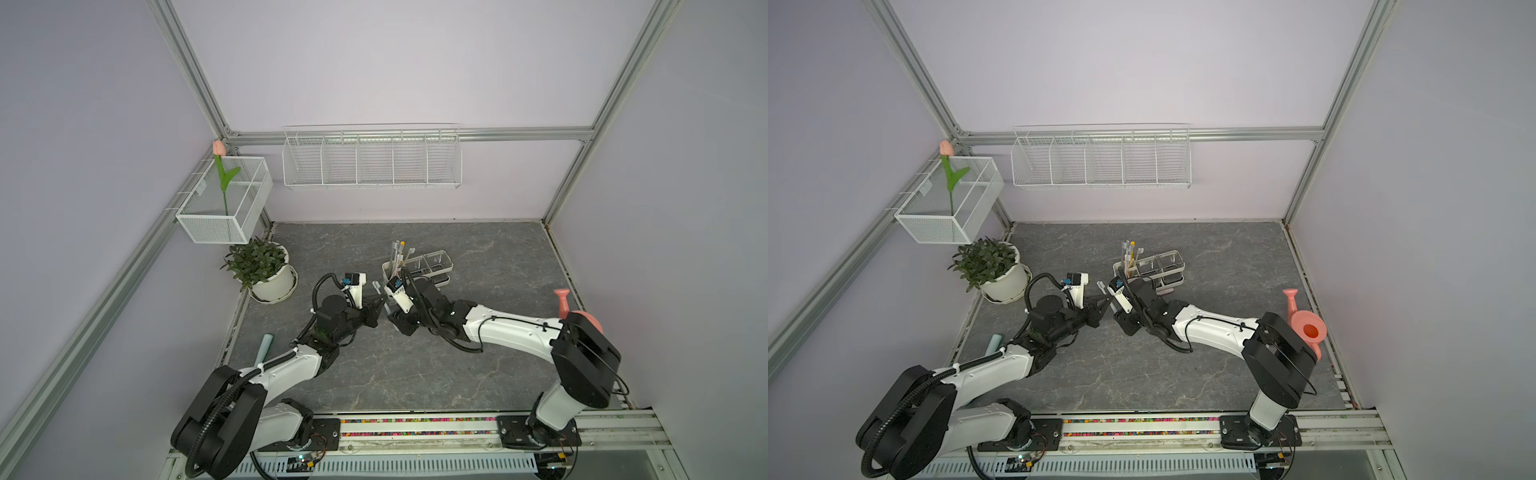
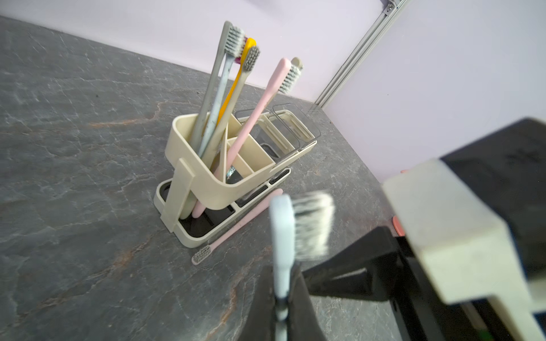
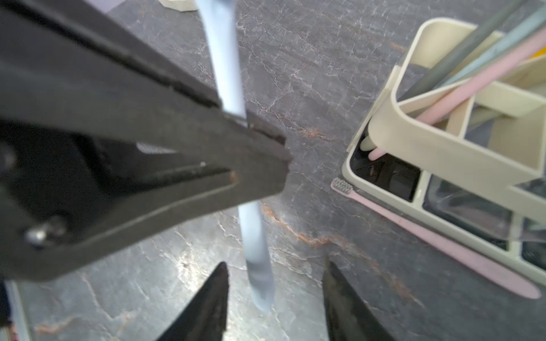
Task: Place the toothbrush into the toothbrush holder
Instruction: Pick up the toothbrush from the center of the board.
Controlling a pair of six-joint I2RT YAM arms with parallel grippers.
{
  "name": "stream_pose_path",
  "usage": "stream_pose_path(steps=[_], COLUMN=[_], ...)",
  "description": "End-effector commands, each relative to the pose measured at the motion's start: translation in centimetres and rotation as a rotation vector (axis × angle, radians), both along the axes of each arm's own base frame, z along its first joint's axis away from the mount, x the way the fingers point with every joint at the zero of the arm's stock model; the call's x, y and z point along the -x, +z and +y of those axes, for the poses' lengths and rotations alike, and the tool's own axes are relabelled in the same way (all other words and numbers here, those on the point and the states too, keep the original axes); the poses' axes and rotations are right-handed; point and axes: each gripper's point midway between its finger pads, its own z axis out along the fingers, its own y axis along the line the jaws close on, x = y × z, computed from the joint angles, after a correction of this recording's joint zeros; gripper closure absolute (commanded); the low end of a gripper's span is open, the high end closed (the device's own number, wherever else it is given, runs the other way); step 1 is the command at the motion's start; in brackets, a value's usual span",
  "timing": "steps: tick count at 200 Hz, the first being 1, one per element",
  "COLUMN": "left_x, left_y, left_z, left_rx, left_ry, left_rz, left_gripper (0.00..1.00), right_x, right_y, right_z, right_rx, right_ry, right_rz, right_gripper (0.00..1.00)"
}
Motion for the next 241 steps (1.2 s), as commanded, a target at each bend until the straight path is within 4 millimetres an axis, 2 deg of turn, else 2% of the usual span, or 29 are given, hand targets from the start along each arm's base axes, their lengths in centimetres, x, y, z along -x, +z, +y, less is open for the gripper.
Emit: stream_pose_path(steps=[1, 25, 57, 84, 106, 109, 132, 148, 186, 219, 241], left_x=[-0.1, 0.1, -0.3, -0.1, 0.2, 0.3, 0.7, 1.0, 1.2, 0.2, -1.1], left_y=[-0.1, 0.3, 0.6, 3.0, 4.8, 5.0, 6.2, 6.9, 7.2, 7.9, 8.8], left_z=[0.9, 1.3, 2.1, 1.9, 1.9, 2.0, 2.4, 2.7, 3.1, 3.1, 2.9], left_rx=[-0.028, -0.032, -0.043, -0.006, 0.009, 0.008, 0.016, 0.020, 0.001, -0.036, -0.046], left_ry=[0.040, 0.053, 0.105, 0.090, 0.084, 0.084, 0.090, 0.096, 0.107, 0.128, 0.154], left_rz=[-0.016, -0.029, -0.016, -0.059, -0.088, -0.092, -0.122, -0.141, -0.164, -0.200, -0.233], left_gripper=[1.00, 1.00, 1.00, 1.00, 1.00, 1.00, 1.00, 1.00, 1.00, 1.00, 1.00], right_x=[0.1, 0.2, -0.1, -0.3, -0.4, -0.1, 0.0, 0.2, -0.2, -0.5, -0.8], right_y=[1.9, 3.0, 3.2, 3.4, 4.1, 3.2, 2.4, 1.9, 0.3, -0.3, -0.5], right_z=[-1.1, -2.6, -5.6, -9.0, -11.1, -11.8, -13.9, -14.6, -16.0, -15.9, -15.8], right_rx=[-0.031, -0.042, 0.036, 0.099, 0.071, 0.088, 0.075, 0.072, 0.102, 0.085, 0.088], right_ry=[-0.044, -0.088, -0.165, -0.289, -0.367, -0.375, -0.442, -0.458, -0.509, -0.518, -0.523], right_rz=[-0.039, -0.077, -0.111, -0.122, -0.127, -0.114, -0.085, -0.051, 0.015, 0.030, 0.037], right_gripper=[0.39, 0.32, 0.26, 0.18, 0.12, 0.12, 0.10, 0.09, 0.08, 0.08, 0.08])
